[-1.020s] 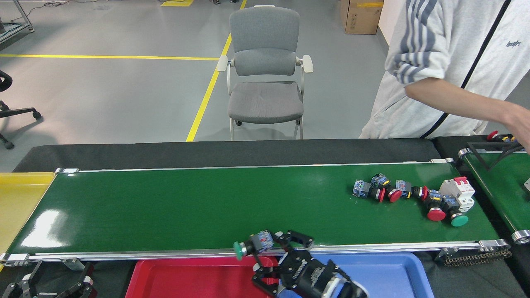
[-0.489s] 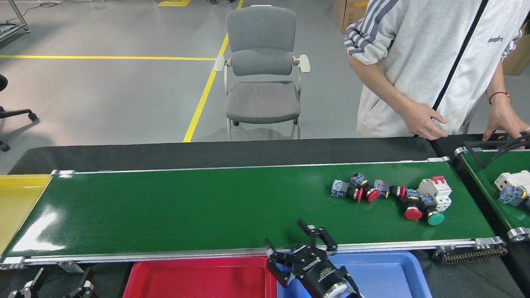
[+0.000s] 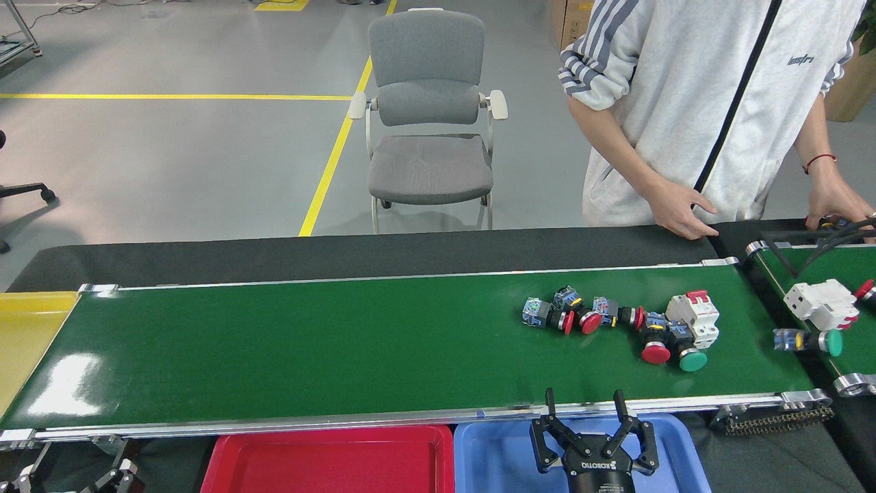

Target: Pick switch part from conveyor to tray

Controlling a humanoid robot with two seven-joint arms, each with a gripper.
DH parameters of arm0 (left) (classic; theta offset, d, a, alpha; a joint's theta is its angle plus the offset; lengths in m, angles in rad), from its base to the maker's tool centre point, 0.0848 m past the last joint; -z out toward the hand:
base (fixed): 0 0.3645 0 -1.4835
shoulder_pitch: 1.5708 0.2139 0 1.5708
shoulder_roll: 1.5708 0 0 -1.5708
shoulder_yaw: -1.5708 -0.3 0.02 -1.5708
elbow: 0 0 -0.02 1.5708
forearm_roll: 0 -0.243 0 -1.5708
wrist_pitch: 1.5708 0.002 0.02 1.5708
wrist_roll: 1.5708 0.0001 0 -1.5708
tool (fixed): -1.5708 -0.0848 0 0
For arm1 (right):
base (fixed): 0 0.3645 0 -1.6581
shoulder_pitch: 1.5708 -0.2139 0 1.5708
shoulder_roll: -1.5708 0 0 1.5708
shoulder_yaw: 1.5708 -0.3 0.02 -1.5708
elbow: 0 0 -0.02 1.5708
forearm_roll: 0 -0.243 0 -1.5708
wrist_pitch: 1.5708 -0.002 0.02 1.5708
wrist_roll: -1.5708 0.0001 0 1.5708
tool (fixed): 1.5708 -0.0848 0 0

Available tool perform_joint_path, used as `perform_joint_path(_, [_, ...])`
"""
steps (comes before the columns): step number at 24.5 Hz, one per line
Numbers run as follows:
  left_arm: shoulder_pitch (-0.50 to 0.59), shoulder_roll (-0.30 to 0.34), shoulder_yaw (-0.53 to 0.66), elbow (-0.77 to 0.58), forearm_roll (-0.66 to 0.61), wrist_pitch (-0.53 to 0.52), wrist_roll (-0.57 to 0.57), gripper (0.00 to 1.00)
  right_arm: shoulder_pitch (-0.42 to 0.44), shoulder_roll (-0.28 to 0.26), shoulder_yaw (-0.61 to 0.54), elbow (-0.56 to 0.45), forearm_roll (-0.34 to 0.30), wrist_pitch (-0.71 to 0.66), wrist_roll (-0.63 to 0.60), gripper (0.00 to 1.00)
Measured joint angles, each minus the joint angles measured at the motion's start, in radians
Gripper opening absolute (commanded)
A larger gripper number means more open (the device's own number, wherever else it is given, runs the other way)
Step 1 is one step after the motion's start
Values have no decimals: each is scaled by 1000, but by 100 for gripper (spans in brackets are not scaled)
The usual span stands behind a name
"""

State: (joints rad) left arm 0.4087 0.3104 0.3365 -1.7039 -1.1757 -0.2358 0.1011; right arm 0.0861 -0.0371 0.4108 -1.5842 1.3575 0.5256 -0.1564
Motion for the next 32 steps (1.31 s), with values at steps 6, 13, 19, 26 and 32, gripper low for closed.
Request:
perform_joint_path(6, [-1,0,0,-2,1,0,-19,100,-110,13,-3,40,-3,18,65,98])
perform_joint_path(13, [-15,1,-1,-2,0,-1,-23,100,-337,100,5,292,1,22,107,98])
perform_joint_path(19, [-25,1,-10,-2,-5,-3,-23,100,-389,144,40,412,1,19,112,98])
perform_joint_path(26, [-50,2,-15,4,-6,-4,-23,100,-479,187,40,577,-4,16,104,98])
perform_joint_path(32, [-93,6,-54,20,-6,-2,-24,100,-571,194,45,701,-81,13,86,98])
